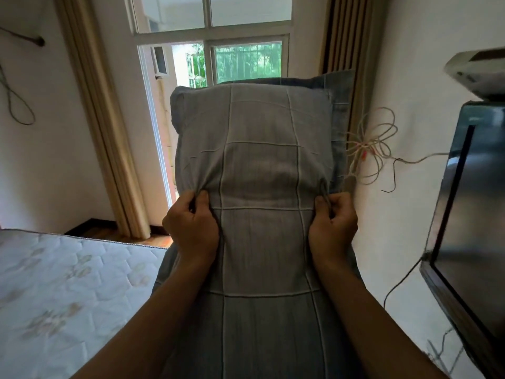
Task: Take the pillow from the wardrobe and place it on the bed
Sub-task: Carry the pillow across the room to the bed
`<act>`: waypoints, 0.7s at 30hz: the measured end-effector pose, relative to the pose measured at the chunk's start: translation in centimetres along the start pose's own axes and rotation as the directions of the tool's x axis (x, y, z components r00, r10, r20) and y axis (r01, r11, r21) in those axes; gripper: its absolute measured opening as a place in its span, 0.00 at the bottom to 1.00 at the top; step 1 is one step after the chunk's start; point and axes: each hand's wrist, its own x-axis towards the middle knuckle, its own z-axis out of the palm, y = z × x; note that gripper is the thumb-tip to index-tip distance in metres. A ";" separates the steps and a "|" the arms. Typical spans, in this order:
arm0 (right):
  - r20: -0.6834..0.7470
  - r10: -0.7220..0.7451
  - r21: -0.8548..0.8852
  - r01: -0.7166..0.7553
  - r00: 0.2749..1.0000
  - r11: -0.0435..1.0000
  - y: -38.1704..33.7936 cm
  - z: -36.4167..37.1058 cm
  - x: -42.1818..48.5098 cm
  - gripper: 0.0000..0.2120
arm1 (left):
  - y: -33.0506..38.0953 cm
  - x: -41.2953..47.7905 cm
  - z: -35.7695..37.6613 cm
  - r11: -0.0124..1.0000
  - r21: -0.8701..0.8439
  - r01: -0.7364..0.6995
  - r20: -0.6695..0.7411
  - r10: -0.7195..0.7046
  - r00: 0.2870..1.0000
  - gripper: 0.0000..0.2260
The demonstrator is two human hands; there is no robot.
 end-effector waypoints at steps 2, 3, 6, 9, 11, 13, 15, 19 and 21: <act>0.005 -0.008 -0.008 0.008 1.000 1.000 2.3 2.6 1.9 0.07 | -2.2 1.8 2.6 1.000 0.010 0.001 -0.008 -0.001 1.000 0.12; 0.011 -0.011 -0.010 0.012 1.000 1.000 3.3 3.8 2.8 0.07 | -3.2 2.7 3.7 1.000 0.008 0.001 -0.013 -0.001 1.000 0.13; 0.035 -0.011 -0.010 0.011 0.999 1.000 6.8 8.3 5.5 0.06 | -7.1 5.9 7.5 1.000 -0.005 0.009 -0.031 -0.009 0.999 0.13; 0.050 -0.029 -0.037 0.031 0.998 0.999 9.1 13.0 8.5 0.06 | -10.5 9.7 11.0 1.000 -0.021 0.019 -0.055 -0.020 0.998 0.12; 0.060 -0.045 -0.038 0.047 0.997 0.998 10.7 16.2 10.4 0.06 | -12.7 12.3 13.2 0.999 -0.019 0.026 -0.070 -0.027 0.997 0.12; 0.082 -0.044 -0.033 0.046 0.996 0.998 12.2 19.0 12.2 0.06 | -14.5 14.5 15.1 0.999 -0.017 0.033 -0.077 -0.034 0.996 0.12; 0.105 -0.038 -0.033 0.042 0.994 0.999 13.8 21.6 13.7 0.06 | -16.3 16.4 16.9 1.000 0.008 0.027 -0.084 -0.026 0.996 0.11; 0.151 -0.013 -0.022 0.017 0.989 1.000 17.9 26.6 16.7 0.05 | -19.9 19.9 20.6 0.999 0.043 0.016 -0.088 -0.012 0.996 0.12; 0.183 0.011 -0.012 -0.009 0.983 1.000 20.2 29.1 18.1 0.05 | -22.0 21.4 22.5 0.998 0.067 0.012 -0.112 -0.005 0.994 0.12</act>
